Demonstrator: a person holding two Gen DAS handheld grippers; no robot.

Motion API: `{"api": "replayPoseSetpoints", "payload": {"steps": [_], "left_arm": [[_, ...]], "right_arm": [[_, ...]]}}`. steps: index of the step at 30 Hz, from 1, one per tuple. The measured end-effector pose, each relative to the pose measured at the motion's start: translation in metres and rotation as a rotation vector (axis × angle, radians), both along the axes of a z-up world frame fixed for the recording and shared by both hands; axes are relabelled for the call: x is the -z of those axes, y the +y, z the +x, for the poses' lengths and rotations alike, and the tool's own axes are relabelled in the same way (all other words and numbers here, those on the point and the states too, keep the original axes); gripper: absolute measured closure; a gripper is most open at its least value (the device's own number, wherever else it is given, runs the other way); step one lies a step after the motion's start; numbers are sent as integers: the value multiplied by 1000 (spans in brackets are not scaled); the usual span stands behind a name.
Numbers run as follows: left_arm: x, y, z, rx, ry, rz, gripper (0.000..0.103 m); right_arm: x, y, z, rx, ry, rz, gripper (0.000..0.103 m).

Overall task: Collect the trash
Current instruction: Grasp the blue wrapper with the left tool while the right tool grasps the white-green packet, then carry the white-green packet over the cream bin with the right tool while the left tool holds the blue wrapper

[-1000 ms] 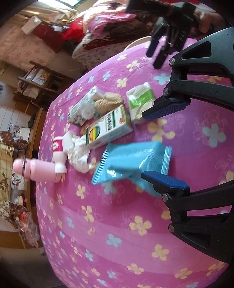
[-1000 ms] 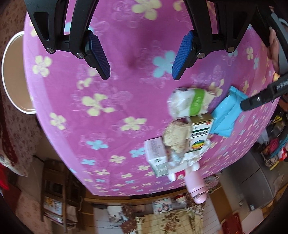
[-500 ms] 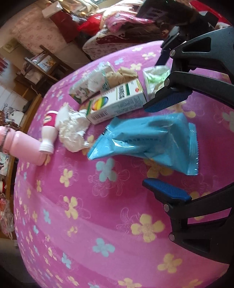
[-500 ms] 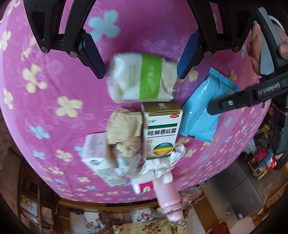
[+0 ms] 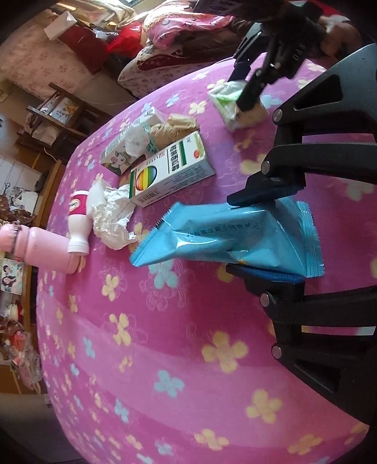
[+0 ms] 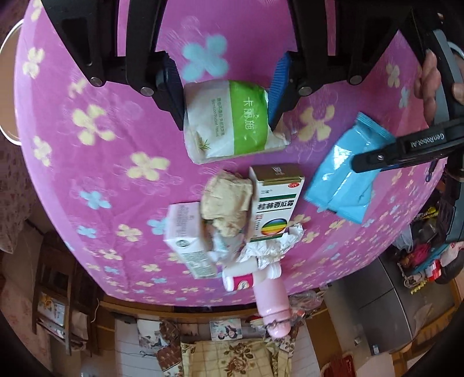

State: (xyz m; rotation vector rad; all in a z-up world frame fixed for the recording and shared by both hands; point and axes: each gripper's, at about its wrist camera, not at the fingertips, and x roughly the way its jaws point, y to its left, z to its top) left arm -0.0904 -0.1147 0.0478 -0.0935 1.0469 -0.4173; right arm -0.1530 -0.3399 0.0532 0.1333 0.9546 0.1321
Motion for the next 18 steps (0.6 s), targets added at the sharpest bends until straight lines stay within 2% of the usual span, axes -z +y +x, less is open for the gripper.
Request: {"api": "replayPoseSetpoints", "payload": {"steps": [5,8,18], "left_arm": [[-20,-4,-21,41,-21,-20,67],[-30,-21,-36,86,-42,-33,67],[-48,-123,-71,281,-74,-52,68]], "right_arm": [[-13,-28,-27,50,-24,3,52],[-19,-49,-42,95,-36,10,52],[-33,-129,-91,266,-55,-13,52]]}}
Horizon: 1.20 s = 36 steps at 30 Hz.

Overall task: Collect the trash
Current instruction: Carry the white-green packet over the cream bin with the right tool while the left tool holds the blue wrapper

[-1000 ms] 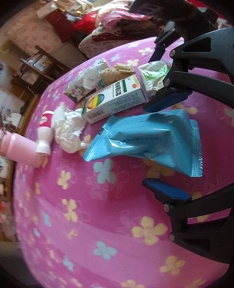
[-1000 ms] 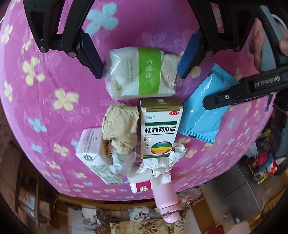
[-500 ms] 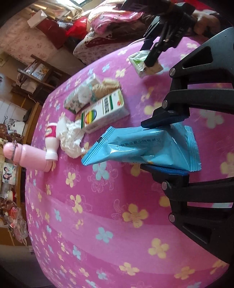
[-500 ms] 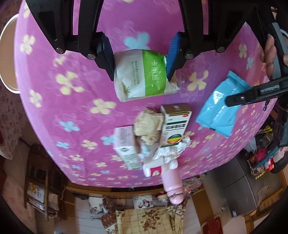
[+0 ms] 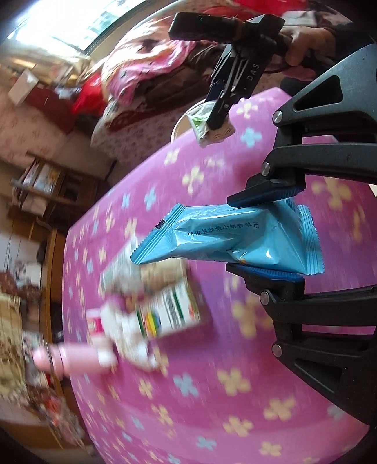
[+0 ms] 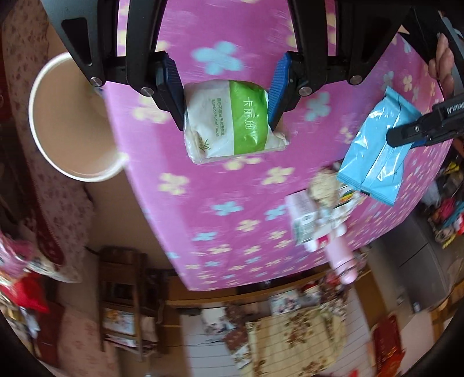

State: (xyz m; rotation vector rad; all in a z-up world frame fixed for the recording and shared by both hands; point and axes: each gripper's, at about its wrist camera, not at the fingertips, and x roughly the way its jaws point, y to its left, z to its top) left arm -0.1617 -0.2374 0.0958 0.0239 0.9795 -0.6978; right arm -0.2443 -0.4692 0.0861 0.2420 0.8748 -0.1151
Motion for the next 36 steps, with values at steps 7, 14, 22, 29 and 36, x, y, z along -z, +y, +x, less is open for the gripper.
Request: {"api": "replayPoseSetpoints", "payload": {"steps": [7,14,22,29,36], "left_arm": [[-7,-81,-12,121,-16,-11,68],[-6,-153,-16,208,-1,-28,68],[11,-223,-16,266,31,-23,68],[25,-258,-14,276,52,-11,68],[35,-281,-12,287,61,-10,68]], "right_arm": [[-5,-71,-40,152,2,-12,52],[2,-131,-73,278,26,-15,52],[23,-183,-88,373,62,10,52],[43,-201,-83,396,88,22,52],[54,-213,-81,418,103,20,52]]}}
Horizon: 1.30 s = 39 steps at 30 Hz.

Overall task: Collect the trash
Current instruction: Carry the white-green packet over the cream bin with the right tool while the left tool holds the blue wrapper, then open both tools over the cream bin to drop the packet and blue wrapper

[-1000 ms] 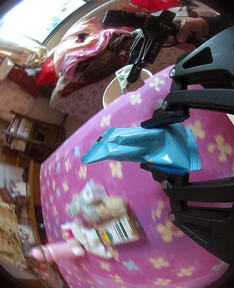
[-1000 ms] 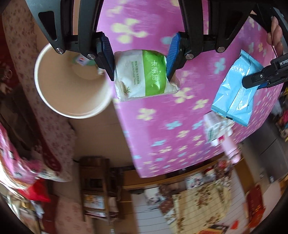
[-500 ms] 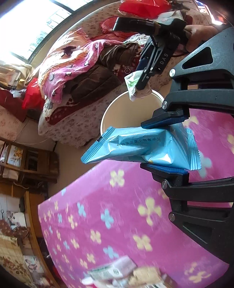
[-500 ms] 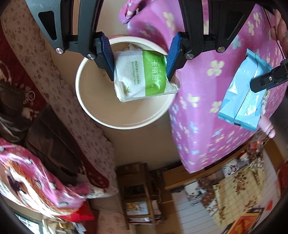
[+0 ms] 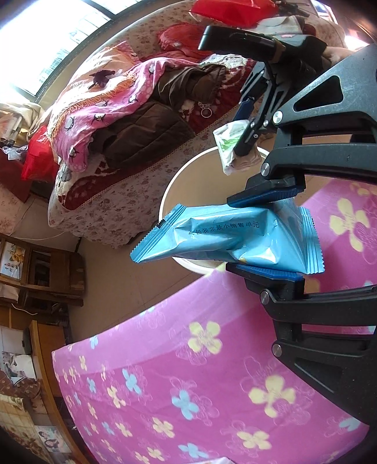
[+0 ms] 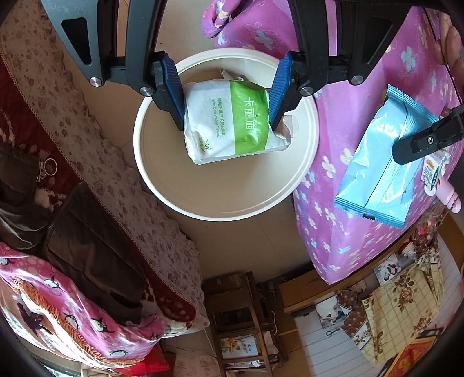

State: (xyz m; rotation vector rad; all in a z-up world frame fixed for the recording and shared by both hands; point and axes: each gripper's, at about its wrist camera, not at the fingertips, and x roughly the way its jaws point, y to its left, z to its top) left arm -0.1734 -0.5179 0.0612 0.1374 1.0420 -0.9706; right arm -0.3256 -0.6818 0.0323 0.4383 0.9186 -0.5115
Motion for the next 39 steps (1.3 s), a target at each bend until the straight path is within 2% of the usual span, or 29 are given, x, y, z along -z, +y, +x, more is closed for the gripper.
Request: {"api": "replayPoseSetpoints", "payload": {"steps": [2,5,6,7,8,9,19,29,34,39], "left_arm": [[1,-4,1,4,10,-7,68],[3,-9,0,13,13,-20,65],[4,-10,0,19,15,-27,62],[5,-11,0,25,19,-29,59],[7,-11,-1,29,25,-29,48],[7,-10,-1,29,29,-32,43],[5,19,6,-25,21,-29,43],[1,65,12,-124,-61,23,43],[-5,96,16,-172,-88,34,43],[-10,145,28,-241,-90,43,43]], "right_arm": [[2,-3,1,9,8,-10,51],[4,-6,4,30,23,-32,43],[5,-7,4,41,26,-35,34],[5,-9,3,51,22,-38,30],[5,-10,1,63,15,-42,30],[5,-10,0,68,12,-39,30],[8,5,3,41,22,6,30],[-4,42,21,-34,16,-4,30],[-18,71,37,-93,-2,-10,30],[-30,108,57,-176,-23,-11,30]]}}
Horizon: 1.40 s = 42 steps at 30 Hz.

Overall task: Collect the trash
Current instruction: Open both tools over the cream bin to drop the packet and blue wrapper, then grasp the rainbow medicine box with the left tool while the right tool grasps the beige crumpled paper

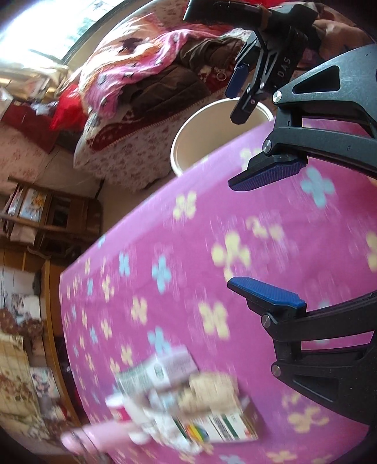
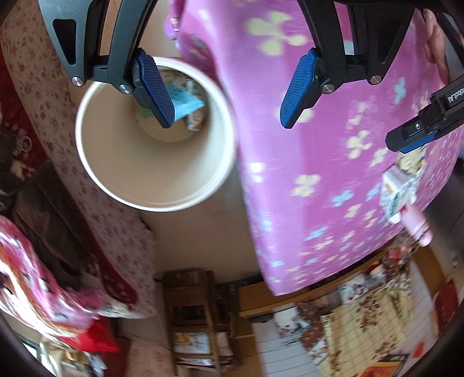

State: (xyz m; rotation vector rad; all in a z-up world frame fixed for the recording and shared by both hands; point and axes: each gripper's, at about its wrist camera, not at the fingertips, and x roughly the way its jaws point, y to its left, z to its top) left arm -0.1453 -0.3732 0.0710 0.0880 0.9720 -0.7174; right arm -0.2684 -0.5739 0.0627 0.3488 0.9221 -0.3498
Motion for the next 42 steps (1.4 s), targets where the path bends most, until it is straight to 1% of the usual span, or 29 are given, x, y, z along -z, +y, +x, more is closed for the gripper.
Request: {"api": "replayPoseSetpoints", "payload": {"steps": [5,9,12,15,18,20,21,23,25,26,27,28,29,35,39,41,42], "left_arm": [[-6,63,20,-114,-3,17,43],[-7,117,46,-249,-9,44,43],[0,144,71,-337,25,62,43],[10,157,93,-392,66,59,43],[22,154,109,-389,110,46,43],[28,144,115,-371,114,63,43],[31,139,118,-369,106,86,43],[35,137,123,-379,103,102,43],[39,141,126,-386,119,94,43],[40,144,127,-381,129,79,44],[40,150,126,-378,136,68,50],[39,154,127,-374,136,67,50],[38,161,125,-372,129,91,50],[34,201,109,-357,91,153,50],[35,222,100,-370,105,145,50],[35,227,96,-370,106,141,49],[36,228,96,-369,106,137,49]], "right_arm": [[1,41,25,-88,0,26,30],[3,75,44,-161,5,31,30],[3,94,55,-201,6,40,30],[1,112,66,-241,1,52,30],[0,129,76,-284,1,46,30],[-1,137,82,-305,2,46,30],[-1,139,84,-312,4,47,30],[0,146,91,-329,4,61,30],[1,151,97,-343,1,85,30],[1,154,100,-348,1,93,30],[2,158,105,-357,1,104,30],[3,163,109,-367,-1,113,30],[3,166,113,-376,-3,119,30],[8,197,149,-423,-41,180,30],[15,219,180,-439,-49,170,30],[23,227,195,-446,-40,165,47],[26,229,200,-449,-35,169,67]]}}
